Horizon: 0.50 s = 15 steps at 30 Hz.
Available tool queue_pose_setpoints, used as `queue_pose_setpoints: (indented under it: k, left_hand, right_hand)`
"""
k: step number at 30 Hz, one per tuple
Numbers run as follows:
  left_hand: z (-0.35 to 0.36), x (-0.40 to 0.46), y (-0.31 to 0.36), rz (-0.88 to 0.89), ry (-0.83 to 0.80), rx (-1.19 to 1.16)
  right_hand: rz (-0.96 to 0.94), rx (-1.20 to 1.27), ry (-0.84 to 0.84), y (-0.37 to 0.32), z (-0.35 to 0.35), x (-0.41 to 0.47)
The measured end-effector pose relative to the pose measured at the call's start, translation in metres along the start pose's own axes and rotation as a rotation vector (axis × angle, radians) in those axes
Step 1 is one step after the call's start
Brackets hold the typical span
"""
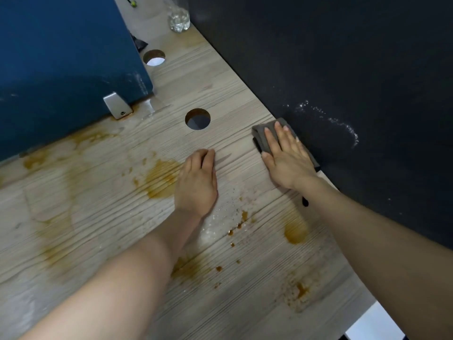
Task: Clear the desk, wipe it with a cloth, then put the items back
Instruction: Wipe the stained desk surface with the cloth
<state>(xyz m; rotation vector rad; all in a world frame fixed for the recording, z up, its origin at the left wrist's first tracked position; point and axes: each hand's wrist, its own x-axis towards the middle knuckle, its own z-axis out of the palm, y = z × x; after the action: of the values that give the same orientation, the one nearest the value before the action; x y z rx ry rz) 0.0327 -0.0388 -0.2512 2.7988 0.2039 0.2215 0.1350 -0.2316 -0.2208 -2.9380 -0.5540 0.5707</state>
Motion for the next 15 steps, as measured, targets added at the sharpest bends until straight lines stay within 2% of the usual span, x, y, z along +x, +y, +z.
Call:
queue_pose_setpoints:
  k: [2, 5, 9, 11, 15]
  left_hand:
    - [-0.01, -0.011, -0.003, -0.017, 0.037, 0.006]
    - [-0.025, -0.042, -0.015, -0.072, 0.062, 0.031]
    - [-0.035, -0.077, -0.045, -0.082, 0.019, 0.122]
    - [-0.034, -0.087, -0.056, -0.062, -0.007, 0.143]
    - [-0.03, -0.092, -0.058, -0.059, 0.018, 0.123]
  right_hand:
    - [-0.039, -0.006, 0.002, -0.031, 0.011, -0.014]
    - [-0.255, 0.009, -0.017, -0.089, 0.032, -0.047]
    - [-0.361, -0.021, -0.078, -0.091, 0.029, -0.05]
    - [-0.302, -0.039, -0.069, -0.077, 0.018, -0.024]
    - [-0.015, -0.023, -0.002, -0.064, -0.001, 0.025]
